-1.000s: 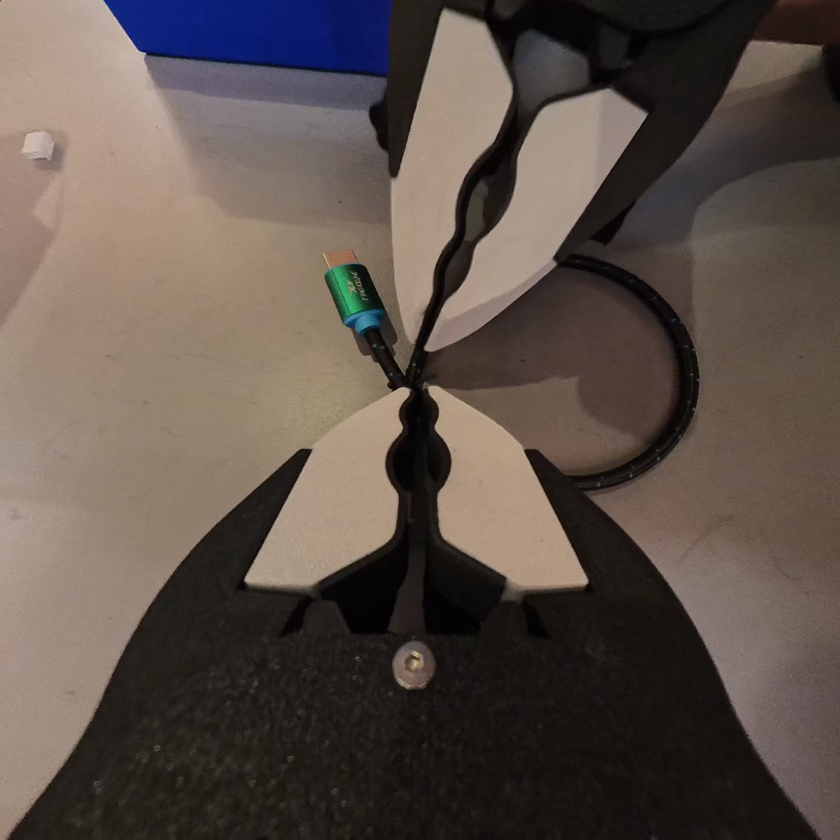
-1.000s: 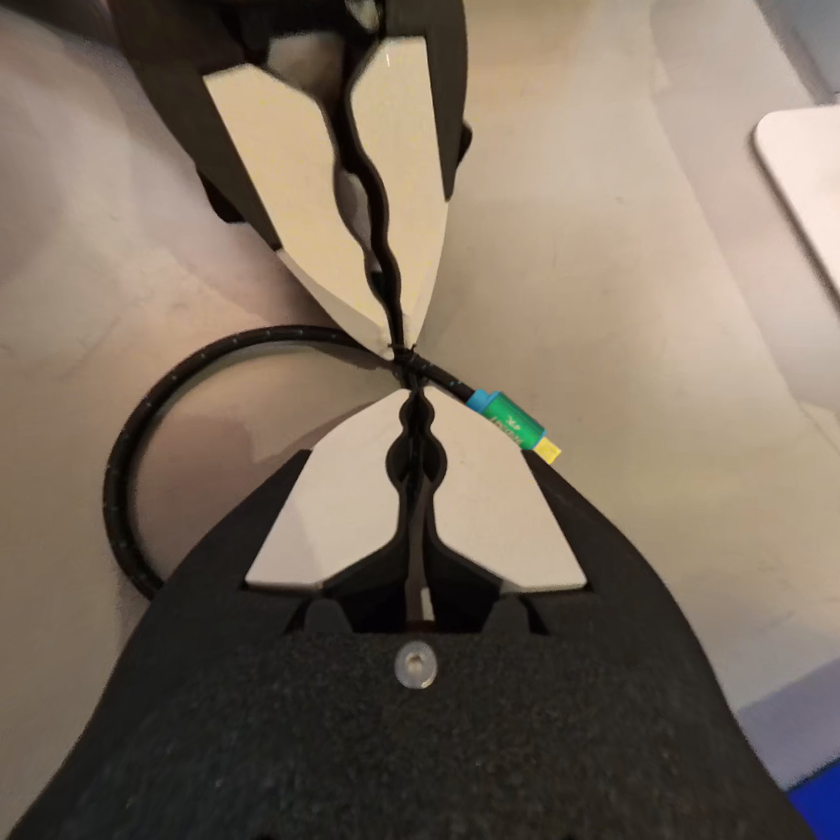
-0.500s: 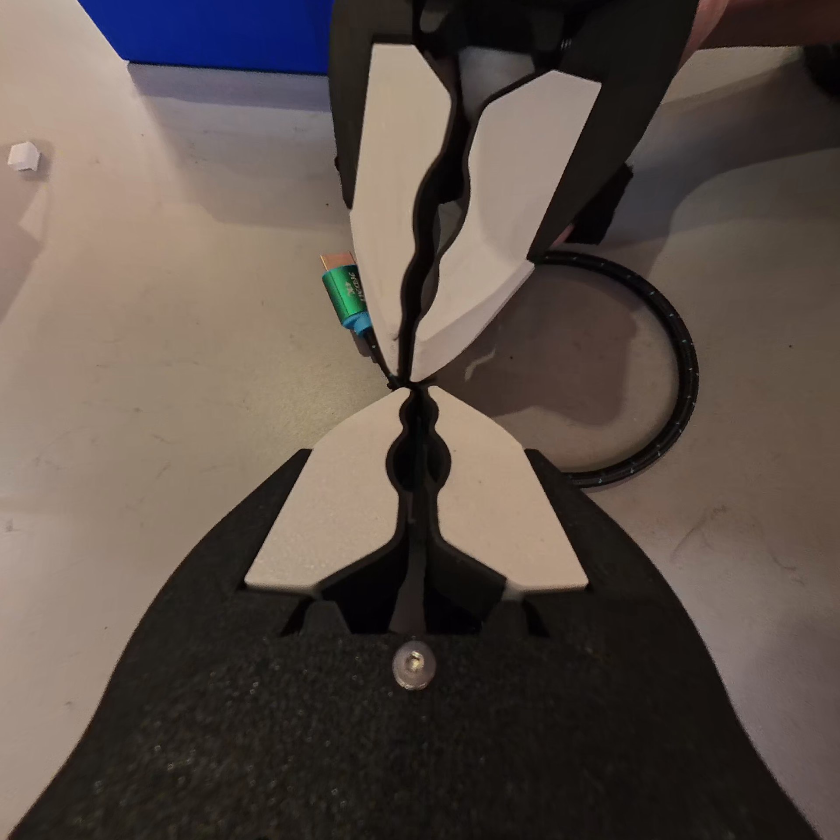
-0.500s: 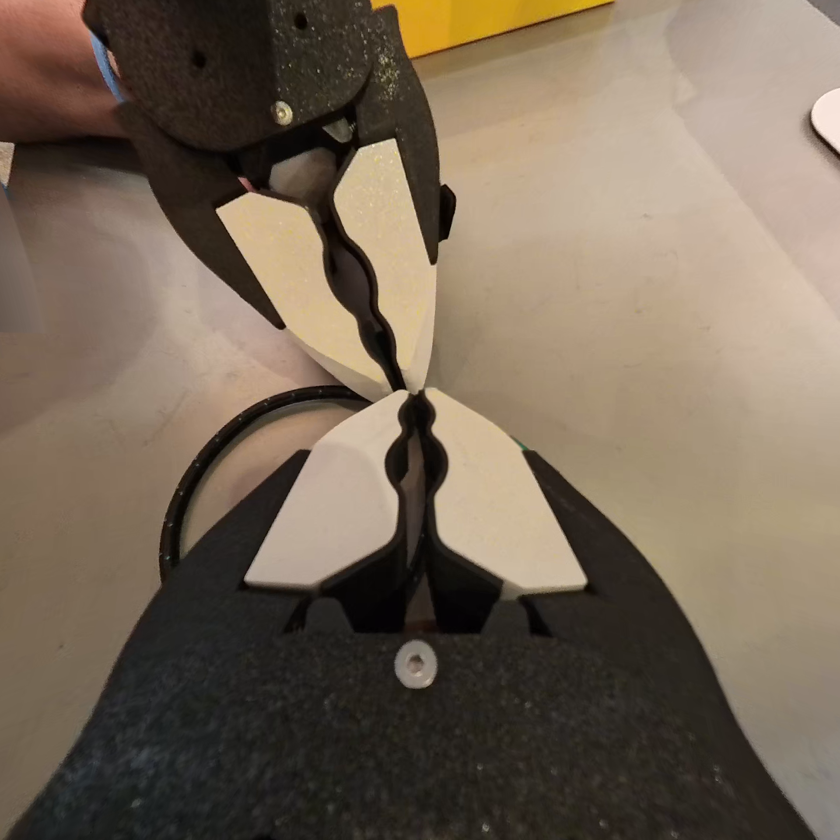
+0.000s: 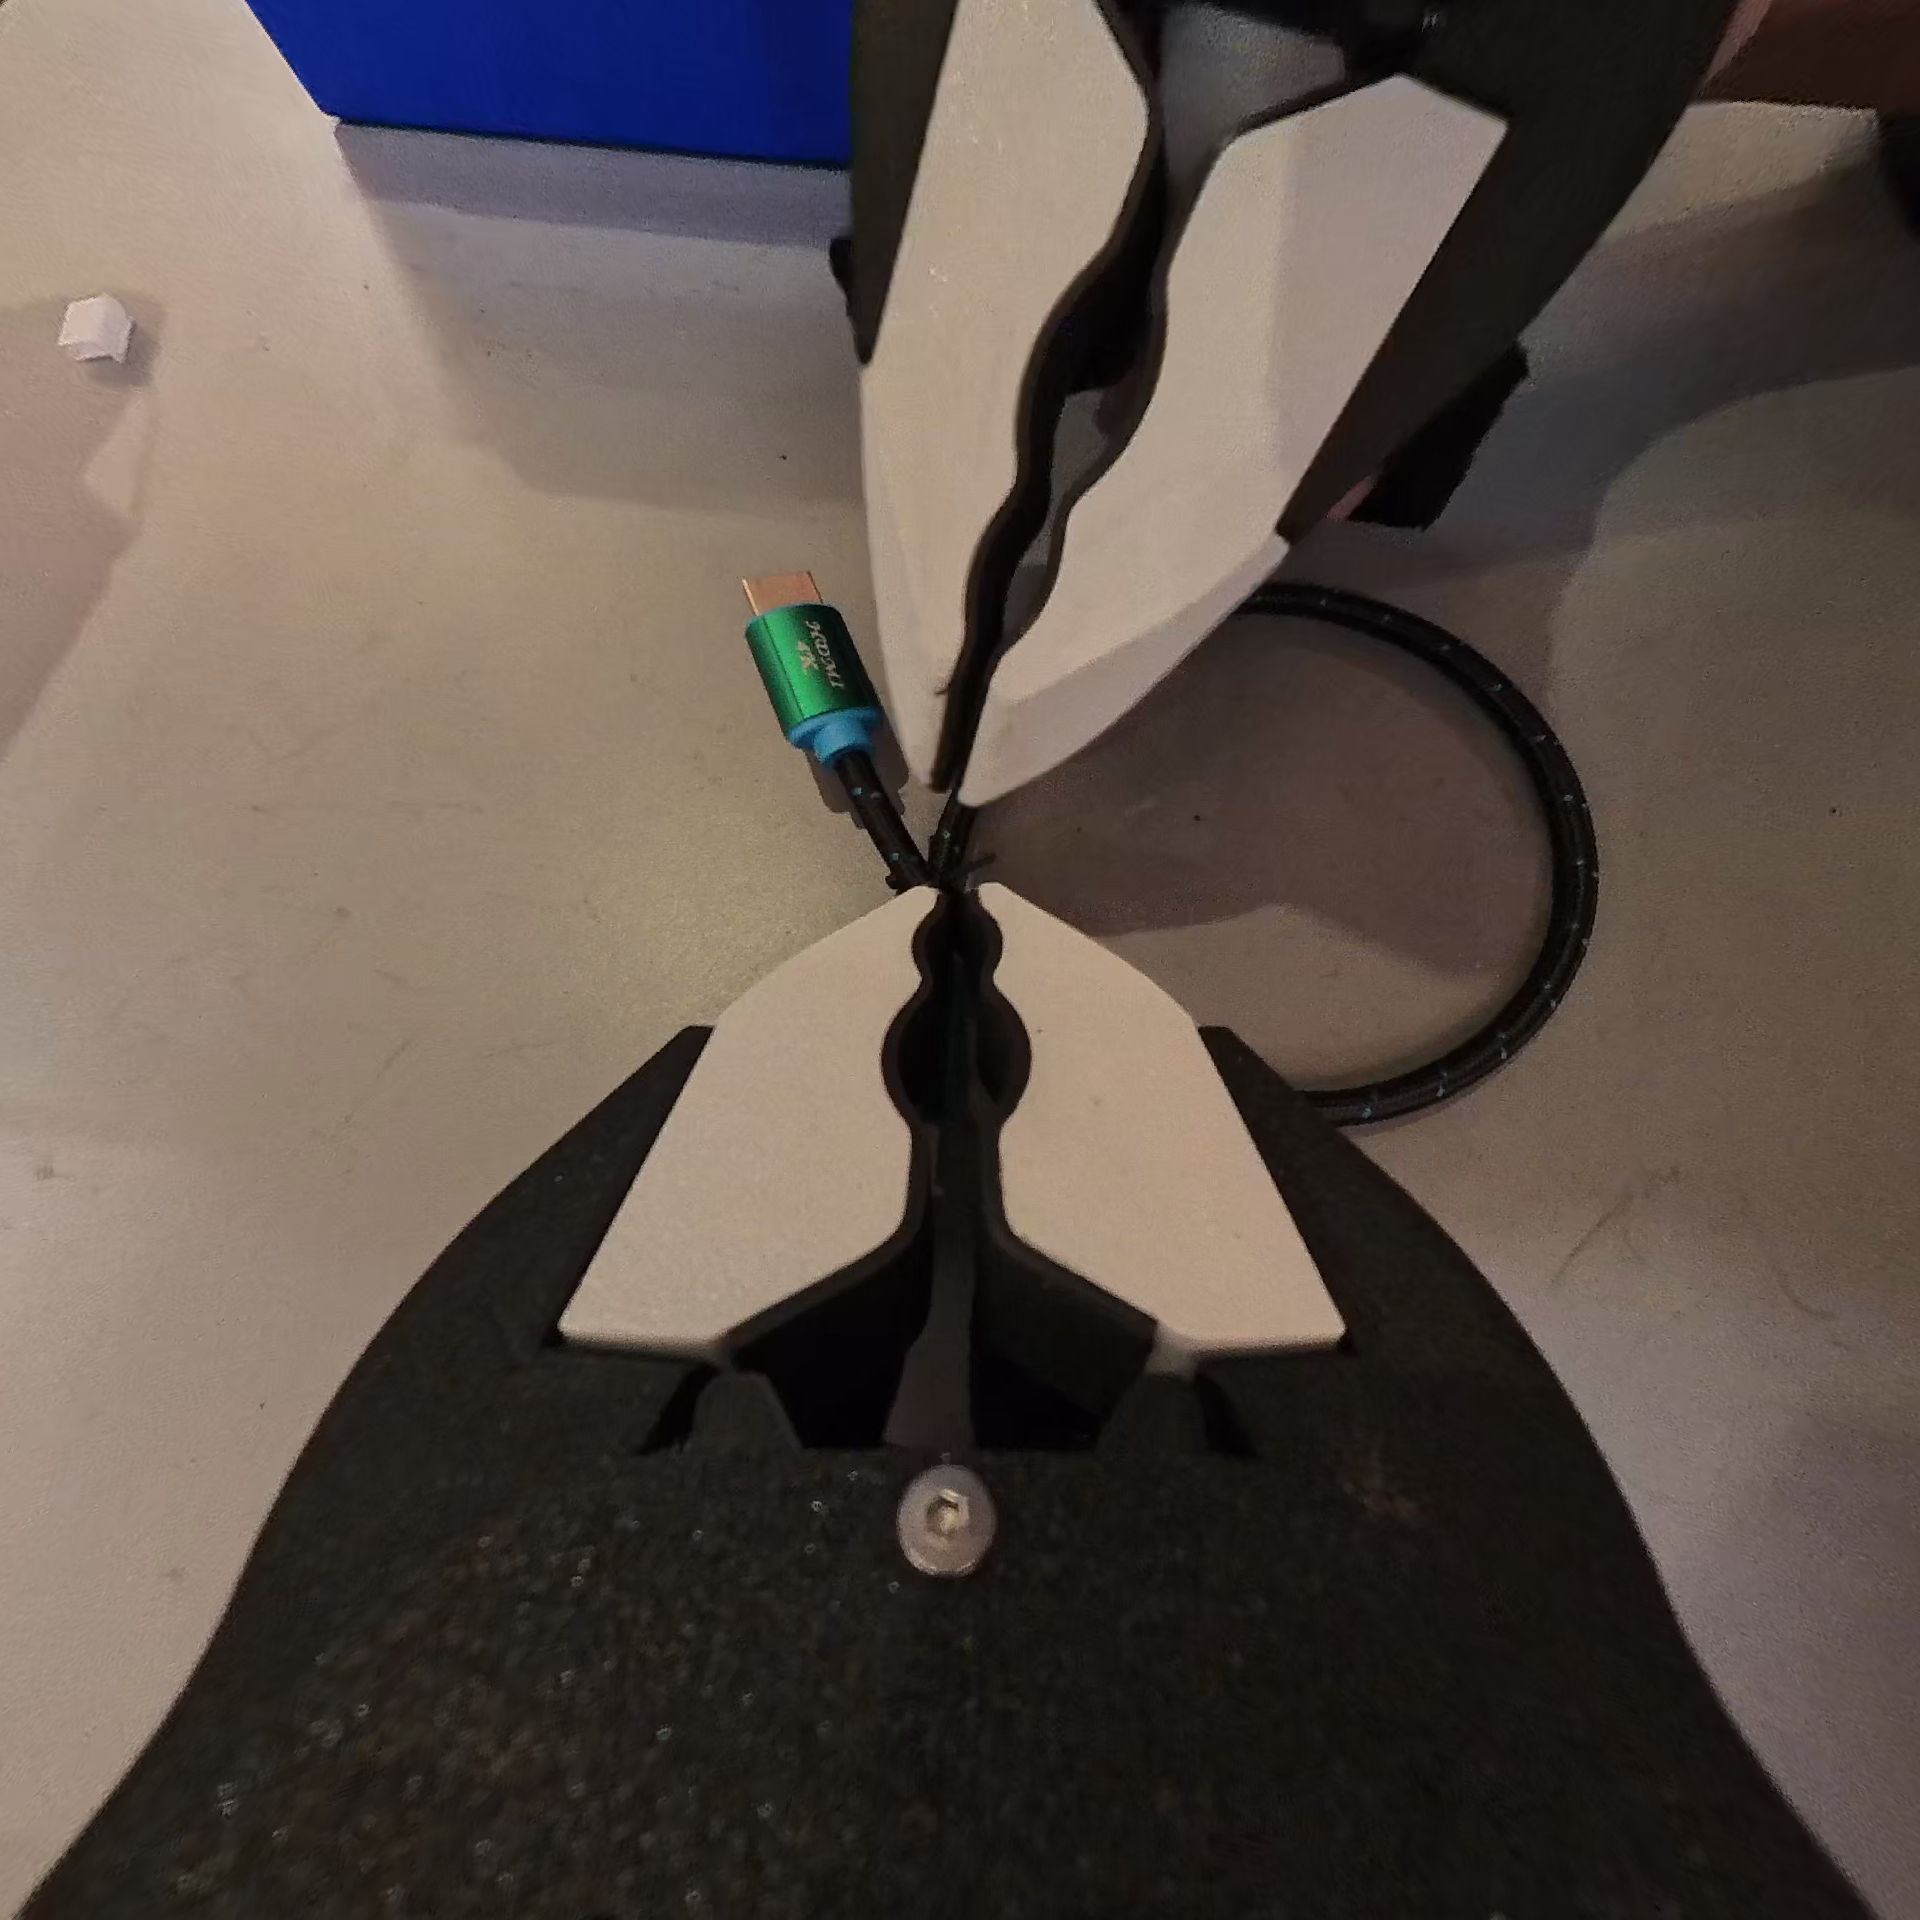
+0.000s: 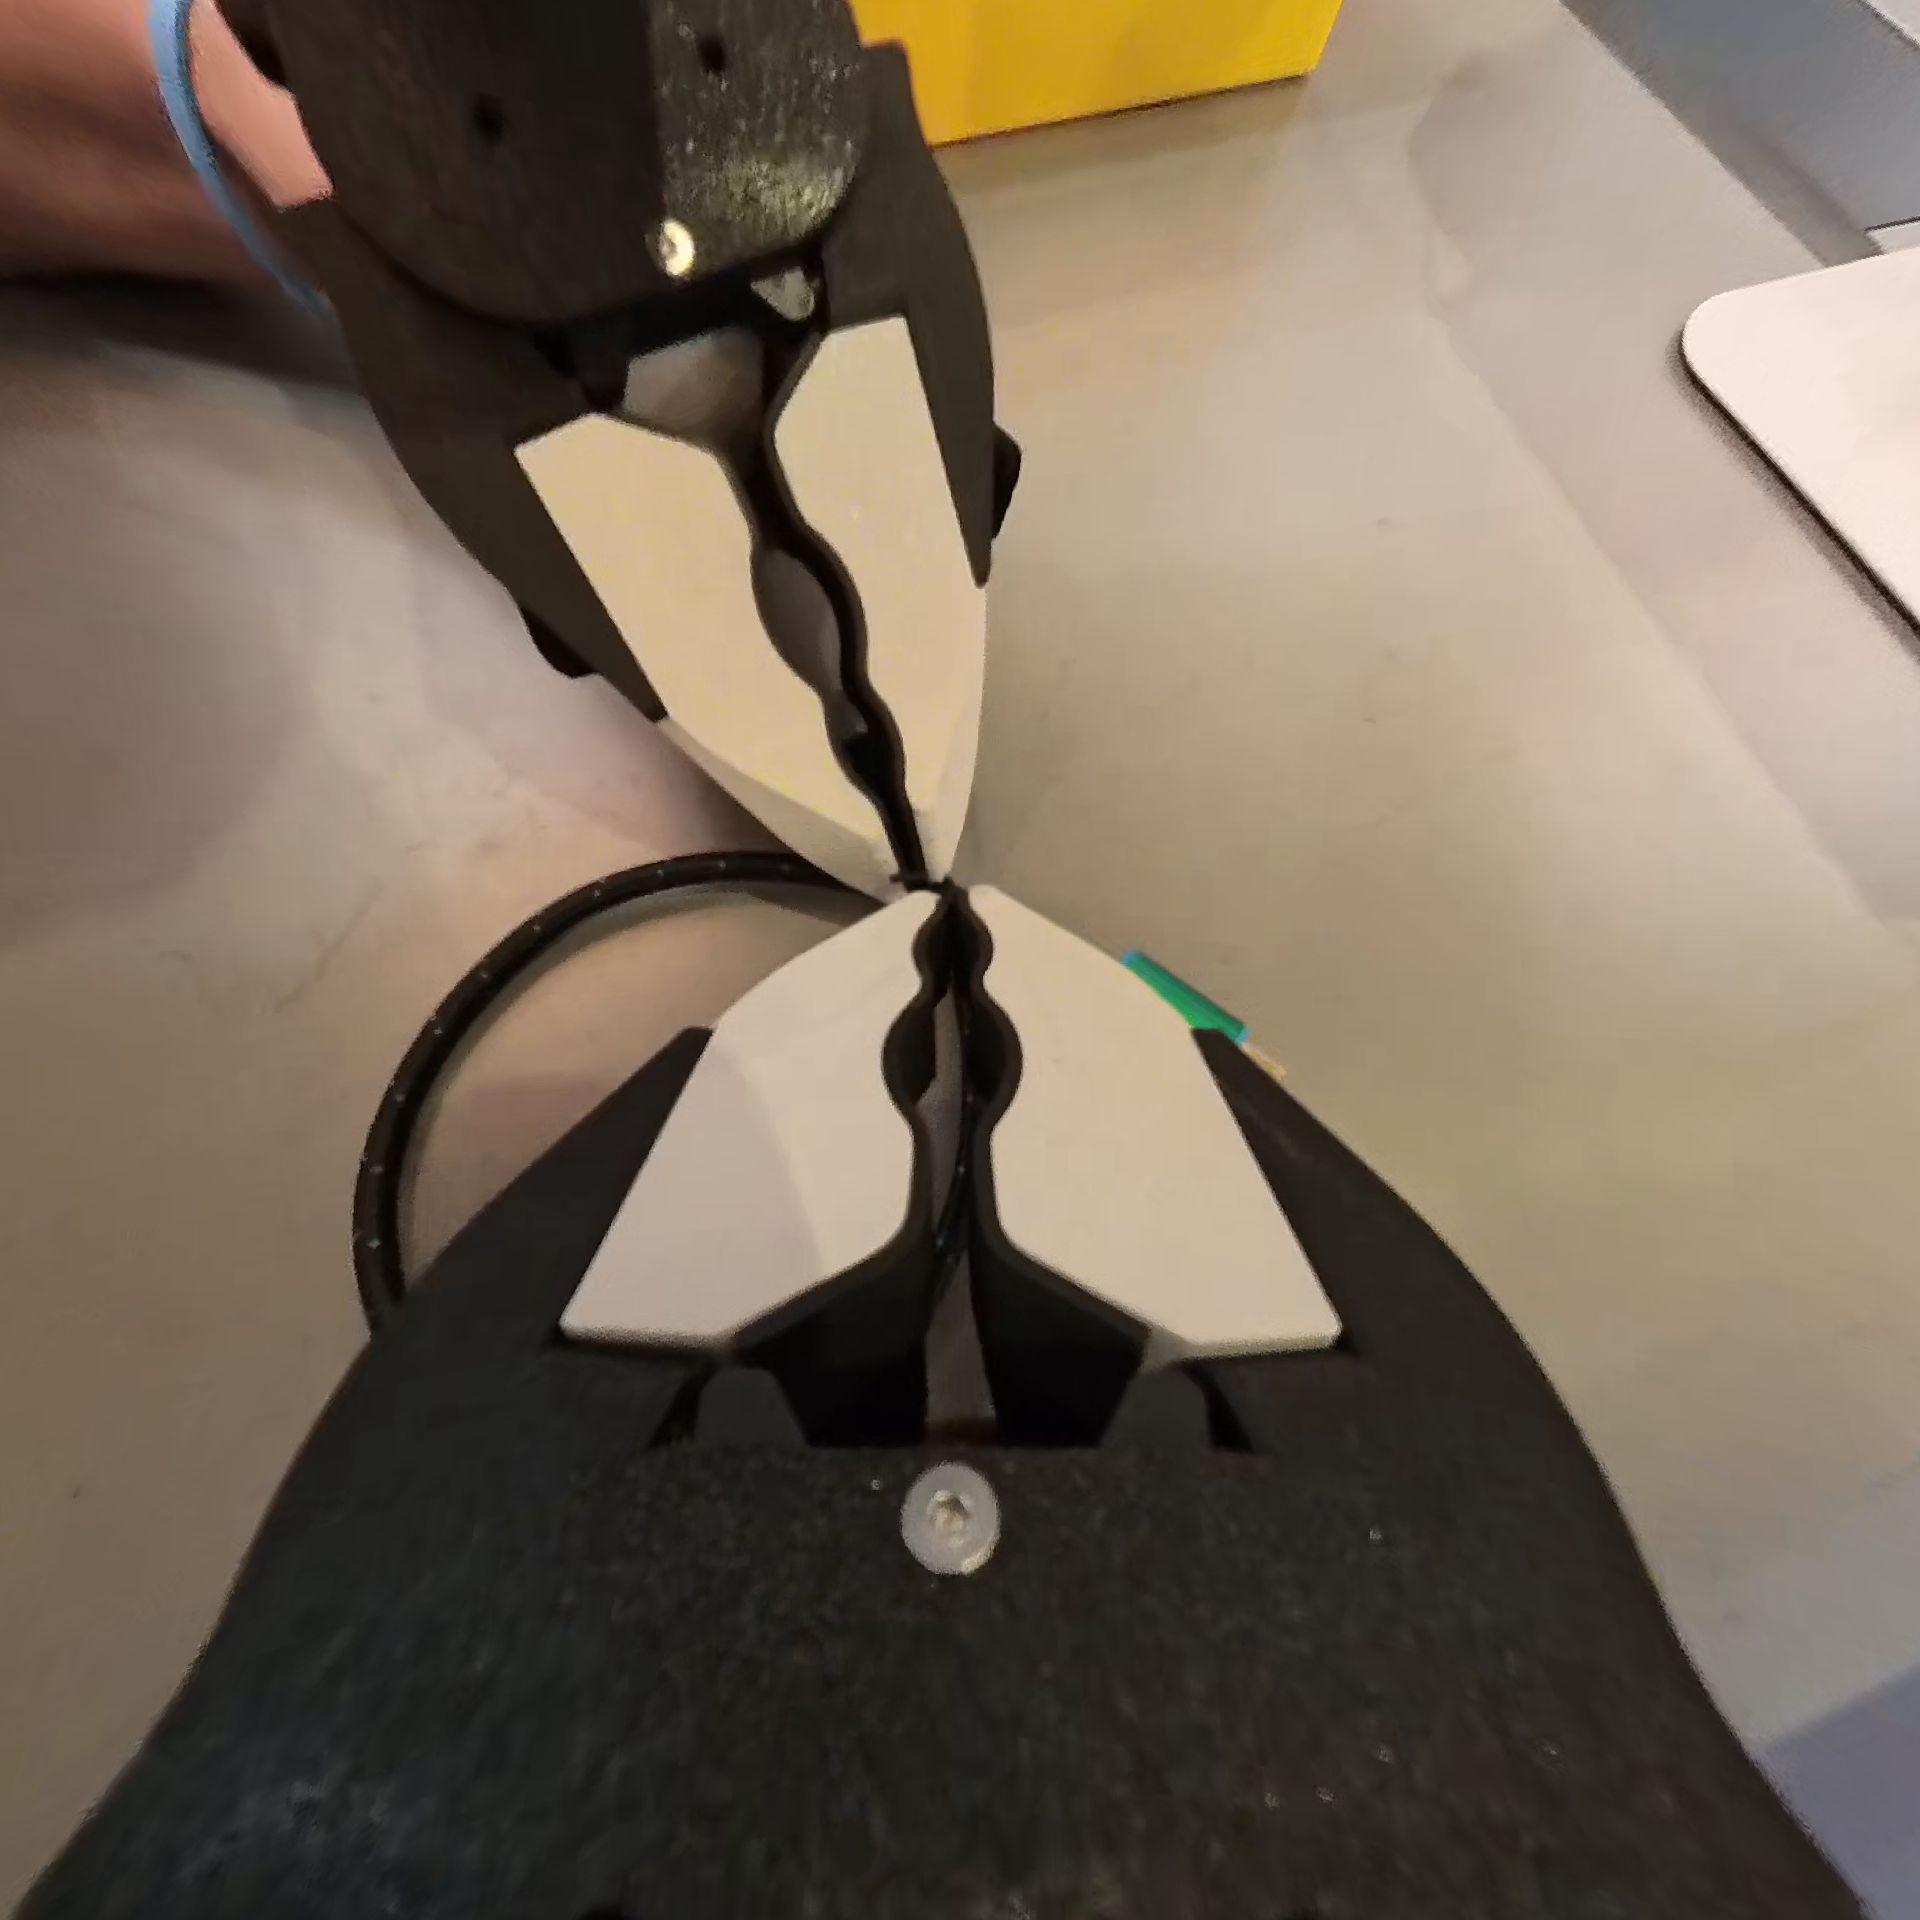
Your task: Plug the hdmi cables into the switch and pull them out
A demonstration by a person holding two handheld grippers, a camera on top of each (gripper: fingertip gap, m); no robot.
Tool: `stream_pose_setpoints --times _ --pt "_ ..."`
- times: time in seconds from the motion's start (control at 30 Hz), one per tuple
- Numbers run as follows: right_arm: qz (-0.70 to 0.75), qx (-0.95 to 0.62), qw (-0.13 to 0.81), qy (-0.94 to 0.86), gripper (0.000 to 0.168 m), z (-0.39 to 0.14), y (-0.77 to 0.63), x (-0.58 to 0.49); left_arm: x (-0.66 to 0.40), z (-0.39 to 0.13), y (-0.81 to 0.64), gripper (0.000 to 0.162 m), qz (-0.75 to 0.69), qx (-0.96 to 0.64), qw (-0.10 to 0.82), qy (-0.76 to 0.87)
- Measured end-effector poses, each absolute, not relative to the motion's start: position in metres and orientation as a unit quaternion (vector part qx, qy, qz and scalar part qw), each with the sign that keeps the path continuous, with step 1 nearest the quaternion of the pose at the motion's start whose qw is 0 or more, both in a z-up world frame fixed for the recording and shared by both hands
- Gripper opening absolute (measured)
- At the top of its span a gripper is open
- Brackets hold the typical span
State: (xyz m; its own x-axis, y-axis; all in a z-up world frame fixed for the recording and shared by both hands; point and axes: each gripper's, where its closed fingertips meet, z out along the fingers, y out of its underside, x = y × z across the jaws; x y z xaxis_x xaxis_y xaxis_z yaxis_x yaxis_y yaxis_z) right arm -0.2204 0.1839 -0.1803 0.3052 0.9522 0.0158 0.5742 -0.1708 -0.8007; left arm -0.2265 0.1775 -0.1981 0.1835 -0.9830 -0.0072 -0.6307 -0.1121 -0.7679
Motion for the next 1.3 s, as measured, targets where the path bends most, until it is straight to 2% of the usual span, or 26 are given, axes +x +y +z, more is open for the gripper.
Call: stream_pose_setpoints --times 0.13,1.3 --pt "0.291 -0.730 0.343 -0.515 0.002 -0.185 0.183 -0.226 -0.226 -0.198 0.176 0.002 -0.267 -0.693 0.329 0.584" --pt "0.257 -0.720 0.325 -0.557 0.000 -0.197 0.172 -0.226 -0.226 -0.198 0.176 0.002 -0.265 -0.692 0.330 0.585"
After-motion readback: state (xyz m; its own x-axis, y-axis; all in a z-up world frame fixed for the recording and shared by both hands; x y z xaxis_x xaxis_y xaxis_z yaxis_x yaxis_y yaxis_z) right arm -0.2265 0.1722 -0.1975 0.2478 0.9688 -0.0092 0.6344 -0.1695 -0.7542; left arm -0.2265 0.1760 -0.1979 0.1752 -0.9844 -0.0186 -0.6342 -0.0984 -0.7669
